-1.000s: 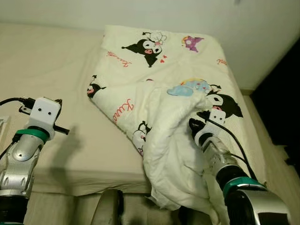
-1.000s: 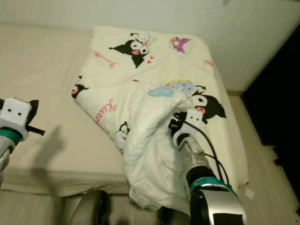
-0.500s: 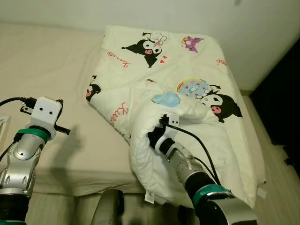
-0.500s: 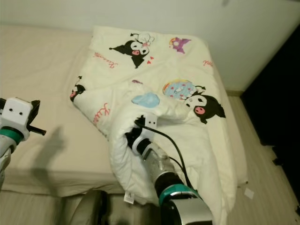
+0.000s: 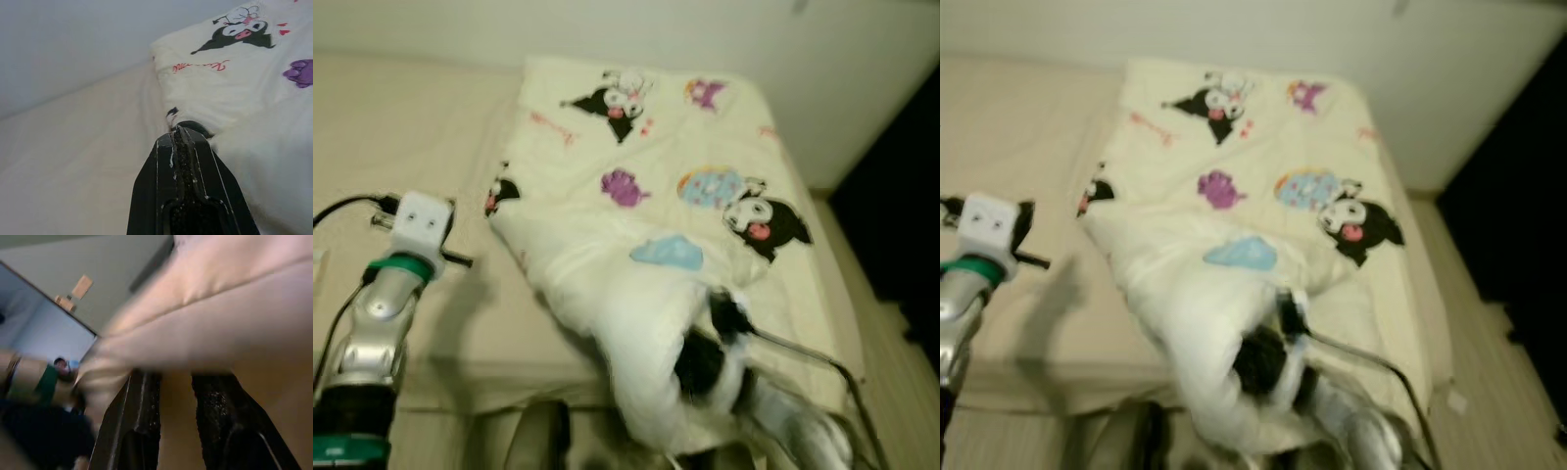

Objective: Clean up the room

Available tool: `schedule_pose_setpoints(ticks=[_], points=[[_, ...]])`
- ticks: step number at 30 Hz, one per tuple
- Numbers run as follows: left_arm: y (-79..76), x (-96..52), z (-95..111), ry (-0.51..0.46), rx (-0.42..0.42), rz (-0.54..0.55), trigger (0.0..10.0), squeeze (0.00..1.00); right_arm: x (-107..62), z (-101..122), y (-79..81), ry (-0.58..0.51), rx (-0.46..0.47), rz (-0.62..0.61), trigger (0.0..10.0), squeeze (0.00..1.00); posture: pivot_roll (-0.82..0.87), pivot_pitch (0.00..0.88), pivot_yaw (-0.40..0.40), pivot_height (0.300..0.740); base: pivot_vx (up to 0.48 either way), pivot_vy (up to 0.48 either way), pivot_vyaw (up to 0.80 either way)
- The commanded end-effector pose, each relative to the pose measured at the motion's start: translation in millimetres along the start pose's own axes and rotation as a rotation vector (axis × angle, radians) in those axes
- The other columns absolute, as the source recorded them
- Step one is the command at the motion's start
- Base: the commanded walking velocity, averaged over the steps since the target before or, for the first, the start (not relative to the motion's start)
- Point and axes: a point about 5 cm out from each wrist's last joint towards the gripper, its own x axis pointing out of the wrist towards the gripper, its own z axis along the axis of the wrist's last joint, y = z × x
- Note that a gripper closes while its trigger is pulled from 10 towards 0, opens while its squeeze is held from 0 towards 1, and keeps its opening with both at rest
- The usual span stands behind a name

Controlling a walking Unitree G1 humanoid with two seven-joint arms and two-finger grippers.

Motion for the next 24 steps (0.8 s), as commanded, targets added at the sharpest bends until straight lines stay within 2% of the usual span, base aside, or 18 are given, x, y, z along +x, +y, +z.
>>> schedule_pose_setpoints(ticks=[1, 3, 4, 5, 7, 9, 10, 13, 14, 15, 17, 18, 19, 21, 22, 23, 24], points=[[-4.3, -3.9, -7, 0.015, 0.008, -0.011, 10.0, 0.0, -12.5, -1, -0.3, 0.043, -0.023, -0.005, 10.0, 0.0, 0.19, 0.076, -0.008, 0.6, 0.0, 0.0, 0.0], [-4.3, -3.9, -7, 0.015, 0.008, -0.011, 10.0, 0.0, -12.5, -1, -0.3, 0.043, -0.023, -0.005, 10.0, 0.0, 0.19, 0.076, -0.008, 0.6, 0.0, 0.0, 0.0], [-4.0, -4.1, -7, 0.015, 0.011, -0.012, 10.0, 0.0, -19.8, -3, -2.1, 0.079, -0.035, -0.026, 10.0, 0.0, 0.19, 0.076, -0.008, 0.6, 0.0, 0.0, 0.0], [-4.0, -4.1, -7, 0.015, 0.011, -0.012, 10.0, 0.0, -19.8, -3, -2.1, 0.079, -0.035, -0.026, 10.0, 0.0, 0.19, 0.076, -0.008, 0.6, 0.0, 0.0, 0.0], [-2.1, -3.5, -8, 0.012, 0.015, -0.006, 10.0, 0.0, -36.7, -12, -10.4, 0.217, -0.069, -0.119, 10.0, 0.0, 0.19, 0.072, -0.015, 0.6, 0.0, 0.0, 0.0], [-2.1, -3.5, -8, 0.012, 0.015, -0.006, 10.0, 0.0, -36.7, -12, -10.4, 0.217, -0.069, -0.119, 10.0, 0.0, 0.19, 0.072, -0.015, 0.6, 0.0, 0.0, 0.0], [-1.7, -3.0, -8, 0.009, 0.016, -0.002, 10.0, 0.0, -47.4, -13, -17.6, 0.254, -0.074, -0.181, 10.0, 0.0, 0.2, 0.073, -0.016, 0.6, 0.0, 0.0, 0.0], [-1.2, -2.5, -7, 0.006, 0.018, 0.0, 10.0, 0.0, -56.8, -10, -24.4, 0.267, -0.08, -0.241, 10.0, 0.0, 0.2, 0.074, -0.018, 0.6, 0.0, 0.0, 0.0], [-0.6, -2.4, -7, 0.002, 0.02, 0.002, 10.0, 0.0, -65.6, 0, -31.7, 0.249, -0.095, -0.311, 10.0, 0.0, 0.2, 0.071, -0.021, 0.6, 0.0, 0.0, 0.0], [0.2, -2.3, -6, -0.002, 0.021, 0.004, 10.0, 0.0, -76.9, 18, -44.0, 0.187, -0.131, -0.427, 10.0, 0.0, 0.2, 0.068, -0.023, 0.6, 0.0, 0.0, 0.0], [0.2, -2.3, -6, -0.002, 0.021, 0.004, 10.0, 0.0, -76.9, 18, -44.0, 0.187, -0.131, -0.427, 10.0, 0.0, 0.2, 0.068, -0.023, 0.6, 0.0, 0.0, 0.0], [0.5, -1.9, -5, -0.005, 0.022, 0.004, 10.0, 0.0, -89.2, 38, -55.9, 0.104, -0.175, -0.553, 10.0, 0.0, 0.2, 0.067, -0.028, 0.6, 0.0, 0.0, 0.0], [0.5, -1.9, -5, -0.005, 0.022, 0.004, 10.0, 0.0, -89.2, 38, -55.9, 0.104, -0.175, -0.553, 10.0, 0.0, 0.2, 0.067, -0.028, 0.6, 0.0, 0.0, 0.0], [-2.6, 0.1, -3, -0.015, 0.018, -0.005, 10.0, 0.0, -108.4, 73, -72.7, -0.077, -0.251, -0.782, 10.0, 0.0, 0.19, 0.063, -0.034, 0.6, 0.0, 0.0, 0.0], [-4.5, 0.8, -3, -0.018, 0.015, -0.01, 10.0, 0.0, -112.2, 81, -76.4, -0.123, -0.275, -0.849, 10.0, 0.0, 0.19, 0.063, -0.034, 0.6, 0.0, 0.0, 0.0], [-9.7, 1.0, -3, -0.018, 0.01, -0.02, 10.0, 0.0, -108.3, 84, -80.7, -0.151, -0.293, -0.894, 10.0, 0.0, 0.19, 0.061, -0.032, 0.6, 0.0, 0.0, 0.0], [-9.7, 1.0, -3, -0.018, 0.01, -0.02, 10.0, 0.0, -108.3, 84, -80.7, -0.151, -0.293, -0.894, 10.0, 0.0, 0.19, 0.061, -0.032, 0.6, 0.0, 0.0, 0.0]])
